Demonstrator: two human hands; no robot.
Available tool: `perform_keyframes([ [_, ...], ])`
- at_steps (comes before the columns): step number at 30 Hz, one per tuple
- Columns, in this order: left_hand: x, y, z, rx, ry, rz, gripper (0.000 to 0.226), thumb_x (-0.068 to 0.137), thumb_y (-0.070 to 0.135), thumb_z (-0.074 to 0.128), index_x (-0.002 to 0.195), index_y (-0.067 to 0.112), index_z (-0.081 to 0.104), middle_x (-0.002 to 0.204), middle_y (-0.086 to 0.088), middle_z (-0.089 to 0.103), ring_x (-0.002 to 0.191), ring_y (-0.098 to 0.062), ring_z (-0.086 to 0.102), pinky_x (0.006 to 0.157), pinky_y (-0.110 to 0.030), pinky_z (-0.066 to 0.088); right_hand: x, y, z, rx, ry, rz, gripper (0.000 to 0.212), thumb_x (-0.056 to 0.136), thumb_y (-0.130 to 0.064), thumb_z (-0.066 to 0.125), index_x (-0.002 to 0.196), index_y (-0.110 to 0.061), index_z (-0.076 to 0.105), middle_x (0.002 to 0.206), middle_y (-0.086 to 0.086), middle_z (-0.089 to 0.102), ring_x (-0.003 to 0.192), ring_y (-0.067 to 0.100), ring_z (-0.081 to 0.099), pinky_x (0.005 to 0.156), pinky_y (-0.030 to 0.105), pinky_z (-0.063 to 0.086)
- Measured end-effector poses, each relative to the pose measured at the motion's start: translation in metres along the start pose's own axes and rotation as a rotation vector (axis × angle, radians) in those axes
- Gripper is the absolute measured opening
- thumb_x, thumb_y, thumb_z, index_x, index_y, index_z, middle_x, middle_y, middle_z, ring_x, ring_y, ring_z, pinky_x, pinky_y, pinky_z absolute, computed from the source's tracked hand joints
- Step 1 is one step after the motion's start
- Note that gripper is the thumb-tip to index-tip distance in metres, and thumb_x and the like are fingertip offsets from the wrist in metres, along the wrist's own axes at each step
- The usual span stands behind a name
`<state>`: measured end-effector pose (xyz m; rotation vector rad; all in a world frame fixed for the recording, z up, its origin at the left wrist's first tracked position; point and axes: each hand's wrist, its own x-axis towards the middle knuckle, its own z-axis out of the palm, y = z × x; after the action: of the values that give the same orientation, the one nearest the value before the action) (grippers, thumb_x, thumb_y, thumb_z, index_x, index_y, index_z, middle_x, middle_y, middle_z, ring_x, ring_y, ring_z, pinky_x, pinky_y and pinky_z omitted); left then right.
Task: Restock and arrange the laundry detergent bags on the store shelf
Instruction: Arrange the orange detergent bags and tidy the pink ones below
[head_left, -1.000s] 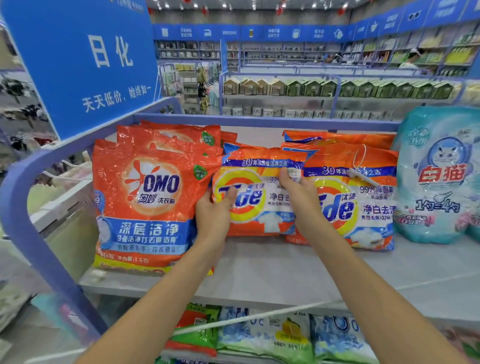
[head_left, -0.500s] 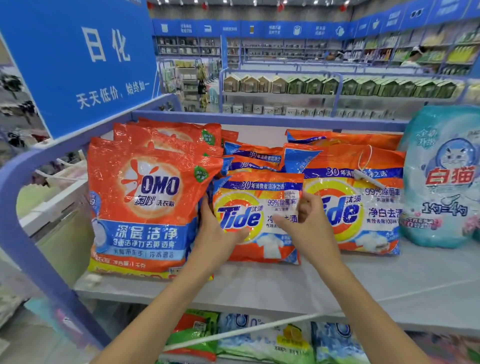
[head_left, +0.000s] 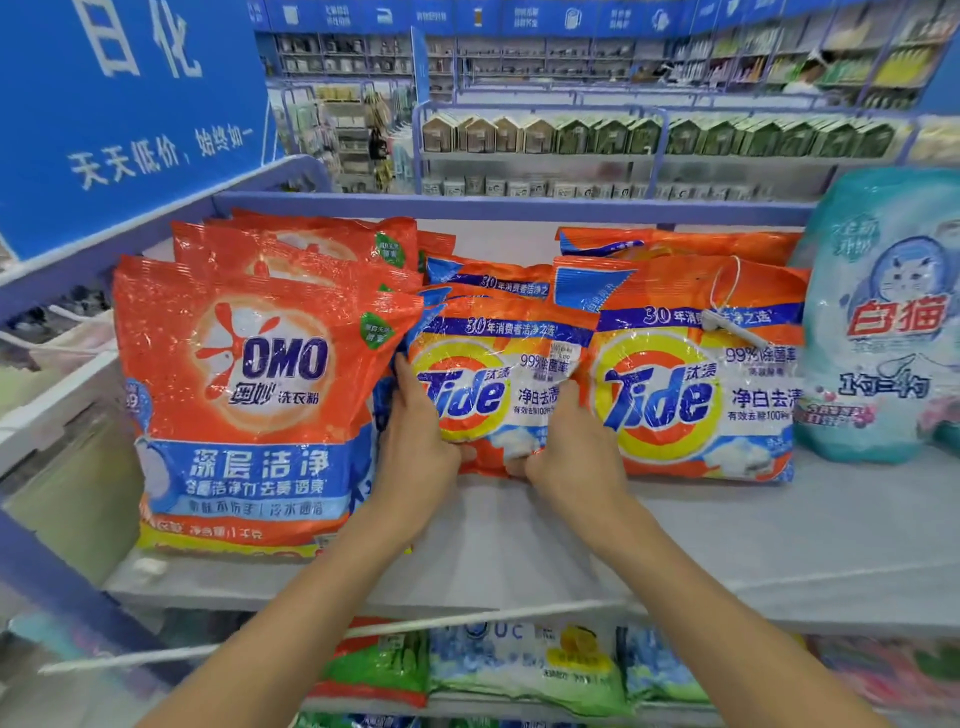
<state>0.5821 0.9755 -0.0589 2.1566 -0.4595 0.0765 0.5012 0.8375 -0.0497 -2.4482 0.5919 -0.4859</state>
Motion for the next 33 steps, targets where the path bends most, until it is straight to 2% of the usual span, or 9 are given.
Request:
perform_keyframes([
  [5, -0.013, 0.004, -0.005, 0.135, -0.019, 0.001, 0.131, 0.079, 0.016, 0.086, 0.158, 0.011, -0.019, 0.162, -0.018, 0.026, 0.145, -0.036, 0.034, 0.114, -0.042, 0.033, -0.014, 0.011, -0.006, 0.074, -0.009, 0.008, 0.070, 0.074, -0.037, 0.089, 0.125, -0.019, 0.046, 0.126, 0.002, 0.066, 0.109, 0.027, 0.066, 0.081, 0.038, 0.055],
  [8, -0.029, 0.001, -0.008, 0.255, -0.012, 0.075, 0.115, 0.087, 0.004, 0.073, 0.159, 0.009, -0.017, 0.164, -0.020, 0.022, 0.144, -0.036, 0.034, 0.111, -0.037, 0.032, -0.022, 0.016, -0.014, 0.073, 0.007, -0.003, 0.061, 0.077, -0.039, 0.088, 0.123, -0.020, 0.052, 0.123, -0.001, 0.068, 0.107, 0.021, 0.066, 0.079, 0.032, 0.052],
  [11, -0.036, -0.002, -0.011, 0.283, 0.006, 0.150, 0.102, 0.087, -0.007, 0.058, 0.161, 0.010, -0.009, 0.156, -0.022, 0.034, 0.134, -0.038, 0.045, 0.104, -0.041, 0.040, -0.019, 0.018, -0.016, 0.013, 0.039, -0.023, 0.053, 0.080, -0.039, 0.086, 0.117, -0.019, 0.054, 0.117, 0.002, 0.070, 0.102, 0.024, 0.066, 0.078, 0.037, 0.052],
  [14, -0.026, 0.002, -0.010, 0.357, 0.012, 0.157, 0.098, 0.086, -0.007, 0.055, 0.161, 0.009, -0.007, 0.154, -0.023, 0.036, 0.135, -0.041, 0.043, 0.104, -0.048, 0.041, -0.015, 0.016, -0.014, -0.039, 0.033, -0.027, 0.051, 0.081, -0.042, 0.083, 0.114, -0.017, 0.052, 0.114, 0.006, 0.068, 0.099, 0.031, 0.064, 0.079, 0.042, 0.053],
  [20, -0.032, -0.003, -0.006, 0.339, 0.014, 0.131, 0.100, 0.090, -0.003, 0.060, 0.162, 0.017, -0.007, 0.162, -0.018, 0.028, 0.139, -0.038, 0.041, 0.104, -0.046, 0.042, -0.028, 0.019, -0.023, -0.015, 0.047, -0.117, 0.073, 0.088, -0.035, 0.079, 0.146, -0.013, 0.040, 0.139, 0.006, 0.054, 0.122, 0.028, 0.057, 0.096, 0.039, 0.049],
  [24, -0.040, 0.001, 0.002, 0.394, 0.004, 0.072, 0.097, 0.096, 0.011, 0.064, 0.161, 0.016, -0.008, 0.169, -0.015, 0.001, 0.148, -0.040, 0.029, 0.107, -0.046, 0.042, -0.026, 0.017, -0.020, -0.047, 0.031, -0.155, 0.078, 0.091, -0.036, 0.076, 0.151, -0.013, 0.032, 0.144, 0.007, 0.046, 0.124, 0.030, 0.055, 0.096, 0.039, 0.049],
  [26, -0.040, 0.004, 0.002, 0.445, 0.001, 0.057, 0.091, 0.098, 0.008, 0.059, 0.162, 0.015, -0.006, 0.169, -0.015, -0.007, 0.150, -0.041, 0.025, 0.107, -0.046, 0.041, -0.023, 0.017, -0.016, -0.112, 0.062, -0.184, 0.078, 0.092, -0.032, 0.076, 0.152, -0.014, 0.030, 0.146, 0.008, 0.040, 0.128, 0.029, 0.053, 0.095, 0.038, 0.052],
  [29, -0.032, 0.005, -0.003, 0.436, -0.010, 0.079, 0.088, 0.095, -0.004, 0.049, 0.163, 0.019, -0.003, 0.170, -0.015, -0.006, 0.150, -0.041, 0.023, 0.108, -0.048, 0.039, -0.014, 0.020, -0.014, -0.125, 0.052, -0.220, 0.081, 0.091, -0.024, 0.077, 0.154, -0.015, 0.027, 0.147, 0.008, 0.037, 0.131, 0.028, 0.049, 0.093, 0.041, 0.056],
  [33, -0.021, 0.008, -0.002, 0.485, -0.008, 0.074, 0.087, 0.096, -0.006, 0.044, 0.162, 0.021, -0.006, 0.170, -0.015, -0.006, 0.143, -0.043, 0.035, 0.102, -0.047, 0.043, 0.000, 0.023, -0.013, -0.152, -0.008, -0.269, 0.084, 0.089, -0.017, 0.077, 0.155, -0.020, 0.026, 0.144, 0.007, 0.038, 0.131, 0.029, 0.048, 0.094, 0.044, 0.055],
])
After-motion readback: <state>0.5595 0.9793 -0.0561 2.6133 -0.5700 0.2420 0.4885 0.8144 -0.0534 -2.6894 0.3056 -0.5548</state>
